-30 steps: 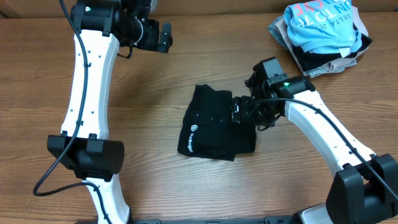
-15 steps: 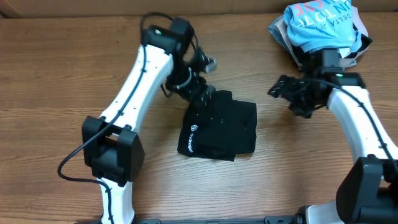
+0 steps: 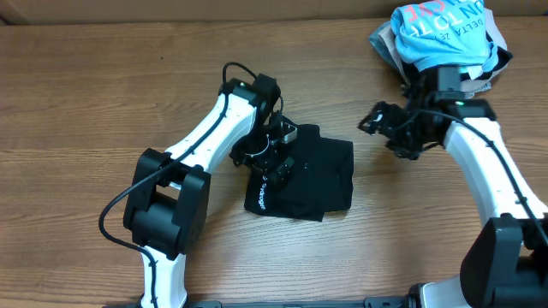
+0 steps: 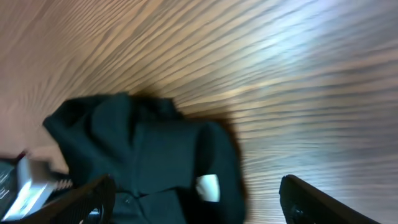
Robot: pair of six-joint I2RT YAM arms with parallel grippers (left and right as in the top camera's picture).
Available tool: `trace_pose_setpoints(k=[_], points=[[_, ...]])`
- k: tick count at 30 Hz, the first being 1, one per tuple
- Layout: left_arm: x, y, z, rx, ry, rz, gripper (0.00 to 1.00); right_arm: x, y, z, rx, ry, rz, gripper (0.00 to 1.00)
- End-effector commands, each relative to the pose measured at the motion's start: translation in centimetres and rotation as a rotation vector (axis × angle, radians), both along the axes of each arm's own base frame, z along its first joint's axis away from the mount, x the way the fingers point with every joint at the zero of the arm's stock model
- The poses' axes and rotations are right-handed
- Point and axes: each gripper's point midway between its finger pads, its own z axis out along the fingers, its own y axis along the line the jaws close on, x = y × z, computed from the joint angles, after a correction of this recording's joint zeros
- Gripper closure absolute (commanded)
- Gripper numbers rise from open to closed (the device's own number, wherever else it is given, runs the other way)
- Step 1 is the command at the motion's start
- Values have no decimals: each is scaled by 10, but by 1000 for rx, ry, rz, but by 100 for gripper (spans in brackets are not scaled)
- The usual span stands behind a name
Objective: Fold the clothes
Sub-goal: 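Grasp the black shirt bundle's left and right sides with both grippers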
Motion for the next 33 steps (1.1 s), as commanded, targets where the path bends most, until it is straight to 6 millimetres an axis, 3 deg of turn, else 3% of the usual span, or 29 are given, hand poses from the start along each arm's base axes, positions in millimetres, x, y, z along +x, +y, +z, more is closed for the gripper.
trace_pose_setpoints(k=[1, 8, 16, 20, 29, 33], points=[[-1, 19, -22, 113, -6, 82, 0, 3, 14, 2, -6, -15, 4, 12], [25, 51, -35, 272, -125, 226, 0, 6, 33, 3, -17, -24, -16, 12], [66, 92, -29, 246, -184, 389, 0, 8, 41, 4, 12, -1, -78, 14], [81, 107, -20, 208, -189, 456, 0, 7, 48, -5, 1, 53, -179, 16], [90, 125, -16, 178, -174, 564, 0, -20, 126, -46, 14, 209, -188, 9], [91, 130, -13, 175, -168, 580, 0, -31, 153, -51, 12, 206, -124, 9]])
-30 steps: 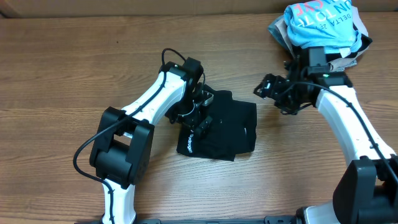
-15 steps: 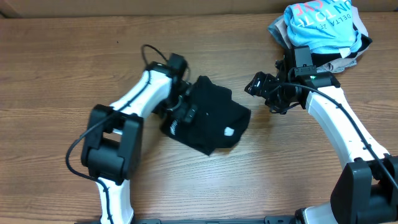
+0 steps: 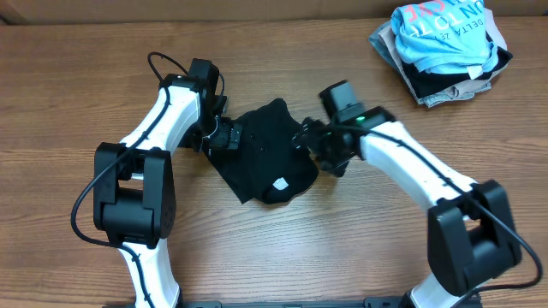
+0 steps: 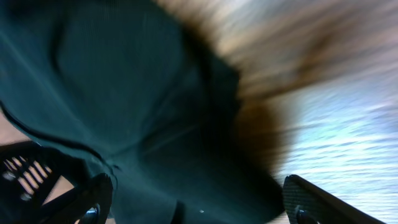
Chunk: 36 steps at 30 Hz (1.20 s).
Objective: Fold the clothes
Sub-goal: 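Grasp the black shirt bundle's left and right sides with both grippers, then release the left gripper and regrip the bundle with the right gripper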
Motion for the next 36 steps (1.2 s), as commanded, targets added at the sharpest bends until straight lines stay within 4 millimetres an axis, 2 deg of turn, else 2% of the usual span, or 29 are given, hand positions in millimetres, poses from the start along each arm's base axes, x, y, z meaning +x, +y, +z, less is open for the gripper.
trace_pose_setpoints(k=[1, 4, 9, 13, 16, 19, 23, 29, 33, 36], points=[[11, 8, 9, -4, -17, 49, 0, -4, 15, 0, 6, 1, -18, 9], [18, 11, 30, -5, -25, 57, 0, -4, 23, 0, 10, -17, -4, 9], [40, 10, 89, -15, -97, 47, 0, 2, 32, -6, 21, -43, 12, 20], [58, 10, 131, -17, -190, 39, 0, 3, 43, -21, 24, -39, 34, 31], [67, 9, 148, -24, -245, 30, 0, 5, 50, -34, 29, -34, 44, 34], [70, 8, 152, -26, -262, 30, 0, 10, 50, -46, 28, -33, 39, 34], [70, 8, 152, -25, -262, 30, 0, 26, 42, -52, 37, -53, 5, 35], [71, 11, 152, -8, -266, 34, 0, 70, -1, -52, 4, -143, -99, 36], [72, 11, 152, -9, -269, 34, 0, 103, -23, -41, 15, -268, -91, 37], [73, 11, 153, -9, -275, 34, 0, 121, -29, -27, 52, -346, -40, 35]])
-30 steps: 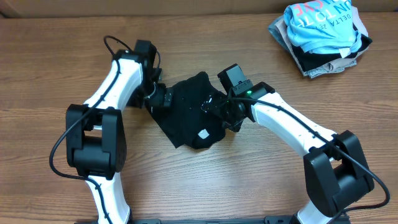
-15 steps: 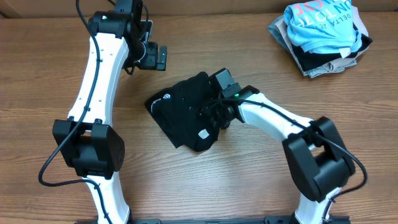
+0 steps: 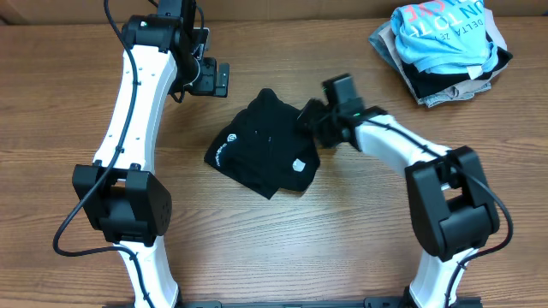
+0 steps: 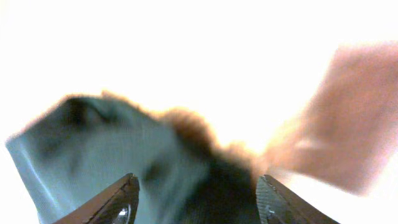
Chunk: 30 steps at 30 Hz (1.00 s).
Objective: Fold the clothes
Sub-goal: 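Release the left gripper and regrip the bundle with the right gripper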
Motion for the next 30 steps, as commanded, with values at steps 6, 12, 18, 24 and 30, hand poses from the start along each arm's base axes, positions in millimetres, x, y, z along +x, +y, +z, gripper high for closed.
trace_pose_setpoints(k=[6, 12, 18, 24, 30], points=[[3, 9, 5, 43, -16, 1, 0, -7, -16, 25, 81, 71, 190, 14], [2, 17, 5, 48, -11, 17, 0, -57, -10, 20, 106, 284, 234, 7], [2, 22, 5, 49, -9, 27, 0, -82, 33, 9, 18, 319, 273, 0], [1, 26, 4, 53, -1, 24, 0, -94, 66, -3, -47, 323, 219, 0], [1, 26, 4, 54, -3, 18, 0, -94, 88, -19, -73, 294, 202, 6]])
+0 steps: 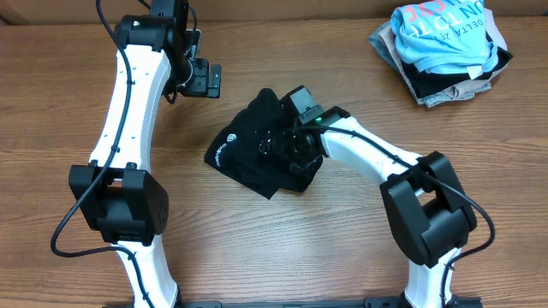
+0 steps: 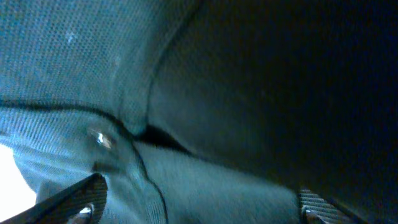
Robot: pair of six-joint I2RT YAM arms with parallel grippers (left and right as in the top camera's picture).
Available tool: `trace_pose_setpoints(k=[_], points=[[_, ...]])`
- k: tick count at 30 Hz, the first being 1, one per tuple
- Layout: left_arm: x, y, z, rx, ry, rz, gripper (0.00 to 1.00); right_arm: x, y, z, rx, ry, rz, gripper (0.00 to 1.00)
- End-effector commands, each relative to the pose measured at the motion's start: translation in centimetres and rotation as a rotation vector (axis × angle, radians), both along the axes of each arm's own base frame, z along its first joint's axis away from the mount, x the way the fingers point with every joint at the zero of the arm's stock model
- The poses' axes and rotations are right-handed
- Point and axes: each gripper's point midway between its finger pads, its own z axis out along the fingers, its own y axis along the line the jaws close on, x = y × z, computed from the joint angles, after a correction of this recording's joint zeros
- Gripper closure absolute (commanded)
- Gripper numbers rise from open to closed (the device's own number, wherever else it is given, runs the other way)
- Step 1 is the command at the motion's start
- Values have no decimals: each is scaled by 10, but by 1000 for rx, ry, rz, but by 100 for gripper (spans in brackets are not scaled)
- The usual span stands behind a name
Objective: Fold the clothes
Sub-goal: 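Release the left gripper and regrip the bundle with the right gripper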
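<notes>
A black garment (image 1: 248,154) lies folded in a compact diamond in the middle of the table, with a small white logo near its left corner. My right gripper (image 1: 289,147) is down on the garment's right half. In the right wrist view dark cloth (image 2: 249,81) fills the frame. There my right gripper (image 2: 199,208) stands open, both fingertips (image 2: 74,198) spread wide against the fabric and nothing pinched between them. My left gripper (image 1: 204,79) hangs at the back left, open and apart from the garment.
A pile of clothes (image 1: 441,38) with a light blue printed shirt on top sits at the back right corner. Bare wooden table (image 1: 342,248) surrounds the black garment. The left arm (image 1: 128,111) stretches along the left side.
My right gripper has moved from the garment's back right edge onto its right half, and cloth now fills its view. The left gripper and the garment have barely moved.
First my left gripper was on the black garment while the right gripper hovered near the pile. Then both grippers were at the garment, which lay further left. Then the left arm was off at the back left, leaving the garment a compact diamond. Now the right gripper rests on it.
</notes>
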Motion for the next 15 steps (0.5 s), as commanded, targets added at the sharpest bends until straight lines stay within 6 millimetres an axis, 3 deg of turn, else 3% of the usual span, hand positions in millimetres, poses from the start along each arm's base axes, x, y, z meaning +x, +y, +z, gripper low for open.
trace_pose_setpoints(k=[1, 6, 8, 12, 15], points=[[4, 5, 6, 15, -21, -19, 0, 6, 6, -17, -40, -4, -59, 7], [4, 5, 6, 17, -20, -24, 0, 1, 7, -42, -74, 39, -85, 12], [4, 5, 5, 17, -20, -26, 0, 3, 5, -46, -77, 47, -109, 23], [4, 5, 6, 17, -22, -26, 0, 13, 7, -45, -67, 7, -111, 57], [4, 5, 5, 17, -21, -26, 0, 16, 9, -44, -61, -19, -88, 62]])
